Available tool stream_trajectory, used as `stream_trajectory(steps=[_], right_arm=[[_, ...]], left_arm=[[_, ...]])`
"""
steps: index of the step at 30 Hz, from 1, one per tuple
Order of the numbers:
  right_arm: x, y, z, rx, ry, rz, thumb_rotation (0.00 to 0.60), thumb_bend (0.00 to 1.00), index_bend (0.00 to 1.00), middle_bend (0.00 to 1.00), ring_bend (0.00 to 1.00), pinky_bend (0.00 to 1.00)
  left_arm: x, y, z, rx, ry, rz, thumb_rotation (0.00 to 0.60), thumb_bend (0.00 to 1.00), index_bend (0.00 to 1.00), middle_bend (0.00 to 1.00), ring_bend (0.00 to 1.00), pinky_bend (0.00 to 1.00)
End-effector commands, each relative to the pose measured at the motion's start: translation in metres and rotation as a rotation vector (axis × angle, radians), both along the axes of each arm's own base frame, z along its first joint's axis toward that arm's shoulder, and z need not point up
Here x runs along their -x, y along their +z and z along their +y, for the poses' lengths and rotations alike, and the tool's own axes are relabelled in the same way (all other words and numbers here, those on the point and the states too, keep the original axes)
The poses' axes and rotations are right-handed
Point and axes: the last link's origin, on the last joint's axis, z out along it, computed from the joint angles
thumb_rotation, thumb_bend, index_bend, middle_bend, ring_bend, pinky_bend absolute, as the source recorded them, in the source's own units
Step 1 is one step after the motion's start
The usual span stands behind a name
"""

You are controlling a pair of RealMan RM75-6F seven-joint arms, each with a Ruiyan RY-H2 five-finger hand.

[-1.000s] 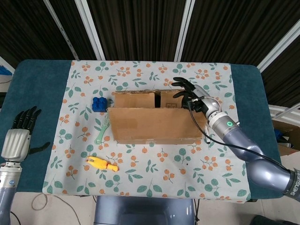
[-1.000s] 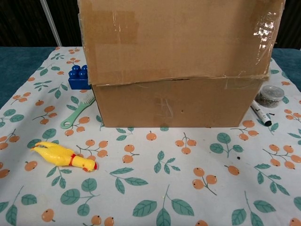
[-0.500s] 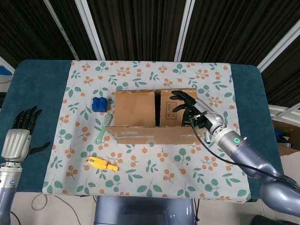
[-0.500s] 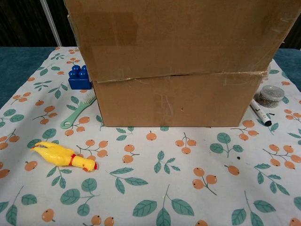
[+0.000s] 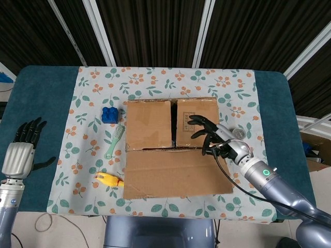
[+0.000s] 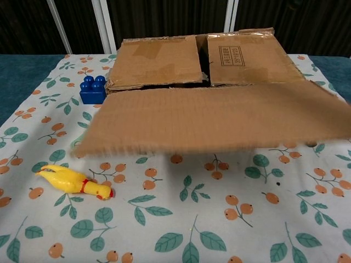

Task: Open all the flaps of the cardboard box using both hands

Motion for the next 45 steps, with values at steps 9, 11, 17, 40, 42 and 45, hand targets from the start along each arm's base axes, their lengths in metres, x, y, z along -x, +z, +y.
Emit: stream_trajectory(steps=[9, 11, 17, 40, 42, 45], right_arm=[[0.047, -0.001, -0.003, 0.173, 0.016, 0.180, 0.600, 0.62, 0.12, 0.13, 0.21, 0.45], [0.064, 0.000, -0.005, 0.243, 0.002, 0.235, 0.600, 0.57, 0.12, 0.11, 0.17, 0.38], [0.124, 0.004, 0.004, 0.412, -0.062, 0.466, 0.600, 0.49, 0.08, 0.02, 0.06, 0.26], [0.267, 0.016, 0.076, 0.894, -0.150, 1.125, 0.600, 0.15, 0.00, 0.00, 0.00, 0.20], [0.271, 0.013, 0.076, 0.908, -0.147, 1.100, 0.600, 0.16, 0.00, 0.00, 0.00, 0.20], [0.275, 0.009, 0.076, 0.889, -0.157, 1.080, 0.600, 0.16, 0.00, 0.00, 0.00, 0.20]], left_arm=[[-0.001, 0.000, -0.001, 0.007, -0.006, 0.008, 0.600, 0.10, 0.00, 0.00, 0.00, 0.05], [-0.001, -0.001, -0.001, 0.010, -0.006, 0.010, 0.600, 0.10, 0.00, 0.00, 0.00, 0.05], [-0.002, -0.003, 0.001, 0.020, 0.000, 0.020, 0.600, 0.10, 0.00, 0.00, 0.00, 0.05], [-0.009, -0.009, 0.003, 0.062, 0.013, 0.108, 0.600, 0.03, 0.00, 0.00, 0.00, 0.04], [-0.018, -0.006, 0.008, 0.082, 0.020, 0.138, 0.600, 0.08, 0.00, 0.00, 0.00, 0.04], [-0.041, 0.001, 0.024, 0.118, 0.001, 0.157, 0.600, 0.19, 0.00, 0.00, 0.00, 0.06]])
